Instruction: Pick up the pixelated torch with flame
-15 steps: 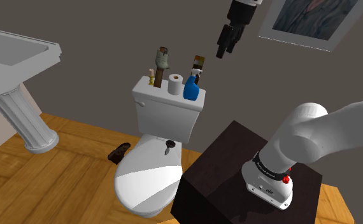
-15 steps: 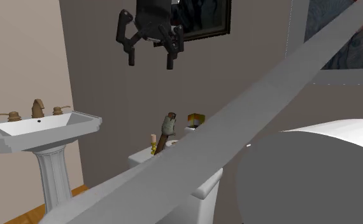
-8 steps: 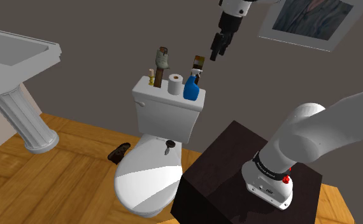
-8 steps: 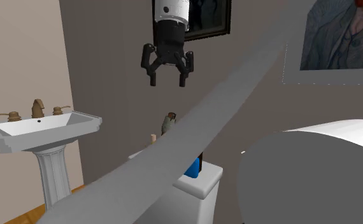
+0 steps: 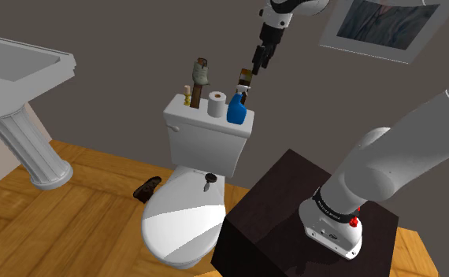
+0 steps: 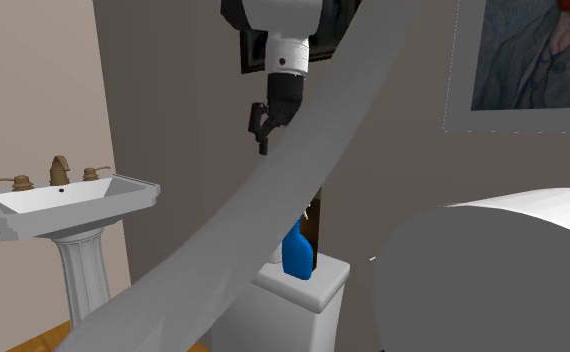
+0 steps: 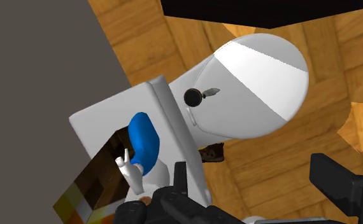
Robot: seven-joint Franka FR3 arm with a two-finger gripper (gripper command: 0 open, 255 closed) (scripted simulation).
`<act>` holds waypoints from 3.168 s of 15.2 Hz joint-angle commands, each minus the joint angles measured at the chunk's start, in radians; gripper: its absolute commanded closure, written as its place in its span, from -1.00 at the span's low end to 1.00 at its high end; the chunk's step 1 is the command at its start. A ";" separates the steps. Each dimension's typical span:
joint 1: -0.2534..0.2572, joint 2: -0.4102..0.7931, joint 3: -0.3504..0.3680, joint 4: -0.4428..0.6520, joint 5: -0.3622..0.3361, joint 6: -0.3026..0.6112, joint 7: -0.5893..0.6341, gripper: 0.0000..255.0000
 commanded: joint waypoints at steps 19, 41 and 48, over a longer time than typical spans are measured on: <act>-0.137 0.722 -0.071 0.625 0.202 0.064 -0.354 -1.00; -0.137 0.731 -0.069 0.605 0.207 0.093 -0.358 1.00; -0.138 0.708 -0.075 0.665 0.195 0.012 -0.348 1.00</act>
